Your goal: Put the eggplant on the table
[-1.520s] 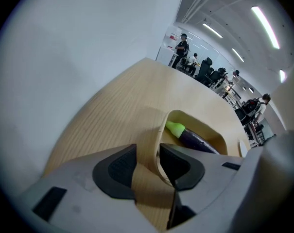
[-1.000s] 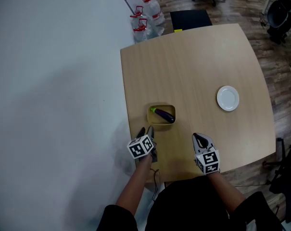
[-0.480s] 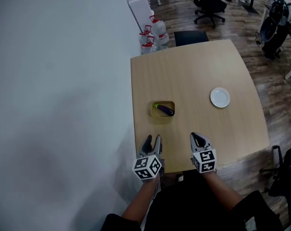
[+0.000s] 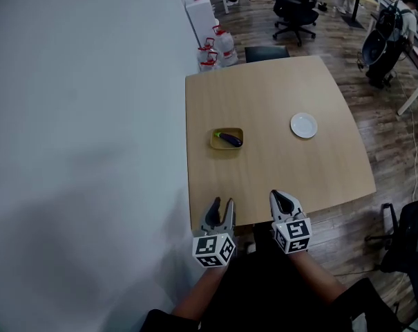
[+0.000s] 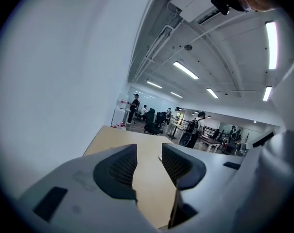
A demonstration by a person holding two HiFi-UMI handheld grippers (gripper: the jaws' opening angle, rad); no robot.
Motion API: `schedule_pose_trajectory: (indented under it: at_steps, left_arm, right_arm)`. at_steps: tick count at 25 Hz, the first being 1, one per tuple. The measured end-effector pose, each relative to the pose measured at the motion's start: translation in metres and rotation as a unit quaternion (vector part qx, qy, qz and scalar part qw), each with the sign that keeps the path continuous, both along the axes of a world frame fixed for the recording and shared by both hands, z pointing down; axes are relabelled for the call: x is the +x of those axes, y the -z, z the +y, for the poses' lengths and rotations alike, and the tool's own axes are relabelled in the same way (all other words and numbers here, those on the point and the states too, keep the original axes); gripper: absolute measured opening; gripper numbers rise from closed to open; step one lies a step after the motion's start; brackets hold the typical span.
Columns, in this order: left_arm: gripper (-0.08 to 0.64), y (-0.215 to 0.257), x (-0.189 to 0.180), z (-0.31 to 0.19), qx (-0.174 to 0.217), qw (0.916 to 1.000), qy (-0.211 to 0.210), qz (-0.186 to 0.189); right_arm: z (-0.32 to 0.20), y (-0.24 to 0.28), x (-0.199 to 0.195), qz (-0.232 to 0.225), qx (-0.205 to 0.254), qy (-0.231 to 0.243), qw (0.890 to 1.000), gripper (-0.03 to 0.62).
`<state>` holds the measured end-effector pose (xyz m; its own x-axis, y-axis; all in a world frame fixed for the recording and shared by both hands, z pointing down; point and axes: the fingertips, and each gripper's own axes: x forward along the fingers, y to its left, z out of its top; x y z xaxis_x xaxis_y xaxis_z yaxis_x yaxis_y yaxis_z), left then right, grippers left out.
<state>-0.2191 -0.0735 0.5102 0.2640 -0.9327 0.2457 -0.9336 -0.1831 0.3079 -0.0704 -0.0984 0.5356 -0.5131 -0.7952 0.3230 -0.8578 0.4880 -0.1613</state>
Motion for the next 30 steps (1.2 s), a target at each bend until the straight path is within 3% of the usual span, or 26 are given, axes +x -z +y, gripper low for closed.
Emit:
schedule_pose_trajectory:
  at_steps: [6, 11, 16, 22, 30]
  left_arm:
    - [0.145, 0.020, 0.028, 0.040, 0.045, 0.9979, -0.034, 0.031]
    - [0.052, 0.030, 0.046, 0.047, 0.081, 0.9921, -0.066, 0.071]
    - [0.021, 0.040, 0.065, 0.049, 0.073, 0.9943, -0.077, 0.014]
    - [0.017, 0.058, 0.094, 0.043, 0.089, 0.9940, -0.063, 0.012]
    - [0.015, 0.068, 0.140, 0.043, 0.078, 0.9957, -0.046, -0.017]
  right_arm:
    - [0.037, 0.027, 0.012, 0.003, 0.023, -0.008, 1.000, 0.060]
    - [0.047, 0.034, 0.019, 0.022, 0.037, -0.013, 0.999, 0.060]
    - [0.049, 0.051, 0.040, 0.028, 0.049, -0.026, 0.998, 0.060]
    - [0.048, 0.078, 0.099, 0.037, 0.087, -0.036, 0.995, 0.060]
    - [0.052, 0.088, 0.197, 0.029, 0.083, -0.069, 0.994, 0.060]
